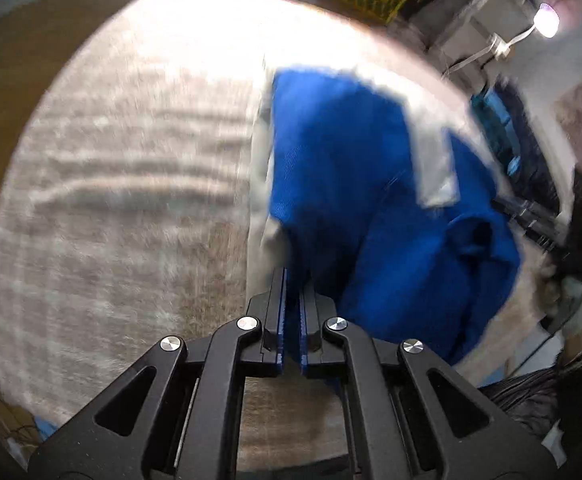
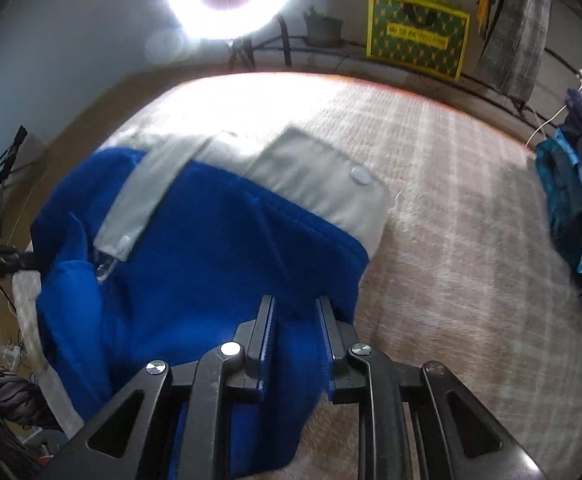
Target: Fold large clothes
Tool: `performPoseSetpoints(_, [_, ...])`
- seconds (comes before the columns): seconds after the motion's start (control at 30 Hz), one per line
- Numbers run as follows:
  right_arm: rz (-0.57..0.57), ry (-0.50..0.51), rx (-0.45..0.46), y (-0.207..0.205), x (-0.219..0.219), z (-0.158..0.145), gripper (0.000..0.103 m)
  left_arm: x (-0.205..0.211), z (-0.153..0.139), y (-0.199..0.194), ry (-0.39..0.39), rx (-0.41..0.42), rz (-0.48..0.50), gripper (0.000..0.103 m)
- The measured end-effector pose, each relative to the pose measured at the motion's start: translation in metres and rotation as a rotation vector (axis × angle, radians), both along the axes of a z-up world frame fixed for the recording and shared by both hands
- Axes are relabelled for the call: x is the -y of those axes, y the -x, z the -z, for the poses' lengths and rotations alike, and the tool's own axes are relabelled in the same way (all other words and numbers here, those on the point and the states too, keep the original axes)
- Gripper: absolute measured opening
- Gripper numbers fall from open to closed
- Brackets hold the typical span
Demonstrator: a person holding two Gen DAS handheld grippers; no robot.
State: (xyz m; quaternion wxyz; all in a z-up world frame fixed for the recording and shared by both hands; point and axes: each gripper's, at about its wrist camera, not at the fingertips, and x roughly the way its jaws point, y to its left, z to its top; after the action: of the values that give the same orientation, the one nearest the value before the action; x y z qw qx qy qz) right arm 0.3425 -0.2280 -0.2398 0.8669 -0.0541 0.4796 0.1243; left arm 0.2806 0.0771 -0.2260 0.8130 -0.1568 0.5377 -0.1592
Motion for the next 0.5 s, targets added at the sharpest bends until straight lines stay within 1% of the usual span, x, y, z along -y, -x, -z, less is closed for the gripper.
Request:
performPoseSetpoints(0.07, [0.006,-0.032,0.029,0.008,0.001,-0.012,0.03,-0.001,-0.025,0.001,-0.016,0.085,-0.002,0.001])
performPoseSetpoints(0.13, [-0.021,-0.118,0.054,0.018,-0.002,-0.027,0.037,0.003,-0.04,-0.004,-0.008,0.136,-0.007,0.001])
performPoseSetpoints(0.17, [-0.049,-0.168,0.061,0.022,-0.006,-0.033,0.039,0.005,-0.044,-0.008,0.0,0.145,-0.005,0.001])
performPoseSetpoints(0.2, [-0.112,-0.228,0.072,0.031,-0.013,-0.039,0.047,0.007,-0.046,-0.012,0.011,0.154,-0.003,0.001])
performPoseSetpoints(0.23, [-0.167,-0.244,0.075,0.035,-0.02,-0.04,0.057,0.011,-0.048,-0.018,0.023,0.161,0.003,0.001])
performPoseSetpoints(0.3, [-0.277,-0.213,0.09,0.047,-0.041,-0.041,0.06,0.019,-0.046,-0.03,0.018,0.152,0.004,0.001])
performPoseSetpoints(0.37, [-0.365,-0.151,0.076,0.055,-0.062,-0.031,0.06,0.025,-0.038,-0.039,0.041,0.13,0.006,0.001])
performPoseSetpoints(0.4, [-0.386,-0.12,0.069,0.058,-0.07,-0.026,0.059,0.025,-0.033,-0.042,0.047,0.12,0.006,0.001])
performPoseSetpoints(0.43, [-0.405,-0.078,0.064,0.059,-0.076,-0.018,0.055,0.026,-0.024,-0.045,0.033,0.103,0.007,0.001])
performPoseSetpoints(0.47, [-0.414,-0.042,0.061,0.057,-0.082,-0.012,0.053,0.024,-0.013,-0.045,0.013,0.078,0.002,0.001])
performPoseSetpoints(0.5, [-0.41,-0.024,0.055,0.052,-0.085,-0.007,0.05,0.023,0.0,-0.047,0.012,0.04,-0.008,0.001])
